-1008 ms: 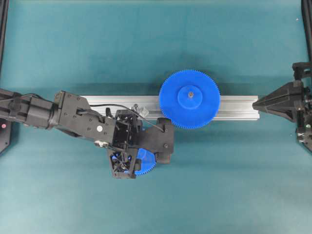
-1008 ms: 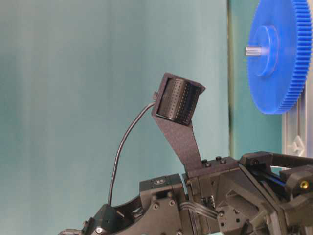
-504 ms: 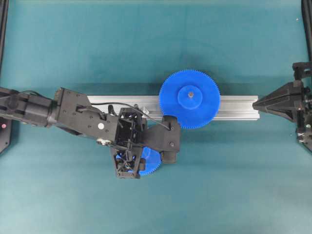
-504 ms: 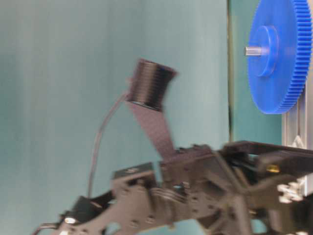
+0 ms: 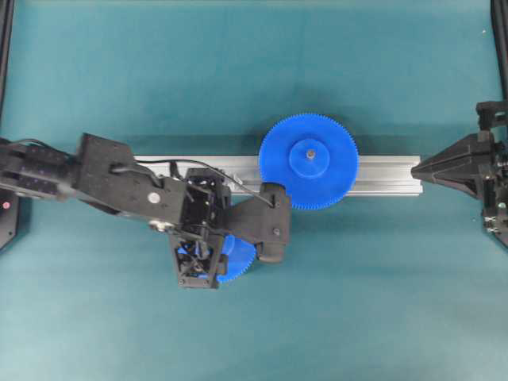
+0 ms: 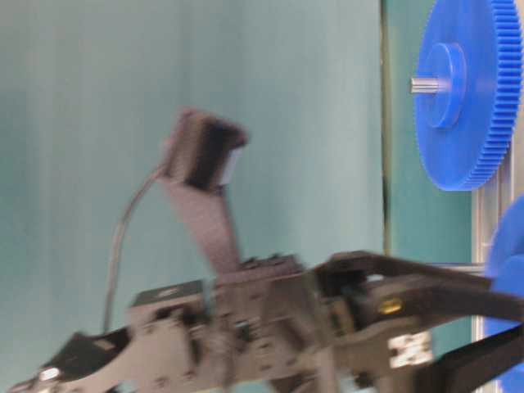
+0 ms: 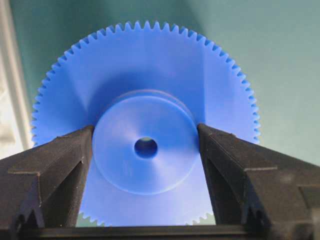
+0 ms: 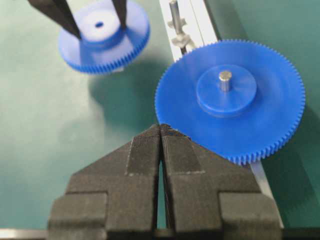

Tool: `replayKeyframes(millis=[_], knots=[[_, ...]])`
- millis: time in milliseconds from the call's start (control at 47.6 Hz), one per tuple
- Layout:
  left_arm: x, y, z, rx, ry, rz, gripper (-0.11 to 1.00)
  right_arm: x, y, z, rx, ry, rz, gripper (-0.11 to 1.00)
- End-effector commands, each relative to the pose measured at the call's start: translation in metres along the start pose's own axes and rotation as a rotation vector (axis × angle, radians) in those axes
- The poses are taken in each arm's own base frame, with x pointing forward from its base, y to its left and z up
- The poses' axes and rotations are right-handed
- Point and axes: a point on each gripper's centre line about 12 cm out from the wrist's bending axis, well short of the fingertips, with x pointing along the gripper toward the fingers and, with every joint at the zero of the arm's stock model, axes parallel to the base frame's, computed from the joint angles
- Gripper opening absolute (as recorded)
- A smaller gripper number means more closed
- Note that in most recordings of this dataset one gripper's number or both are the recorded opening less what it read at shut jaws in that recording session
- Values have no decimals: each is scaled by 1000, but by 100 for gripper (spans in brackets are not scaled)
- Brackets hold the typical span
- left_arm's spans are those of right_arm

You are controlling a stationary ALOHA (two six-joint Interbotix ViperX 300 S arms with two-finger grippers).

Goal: Insert the small gear onto the shaft.
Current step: 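Lift the small gear and carry it toward the empty shaft on the rail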

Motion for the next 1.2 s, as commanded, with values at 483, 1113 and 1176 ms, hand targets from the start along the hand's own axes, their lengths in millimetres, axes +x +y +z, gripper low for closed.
replayKeyframes(millis=[483, 1113, 1176], knots=[[-65, 15, 5, -15, -93, 11, 69, 0, 1, 6, 10, -26, 5, 3], [-76, 51, 7, 18, -93, 50, 69, 0, 1, 6, 8, -29, 5, 3], [-77, 55, 8, 16, -98, 54, 69, 0, 1, 6, 8, -29, 5, 3]])
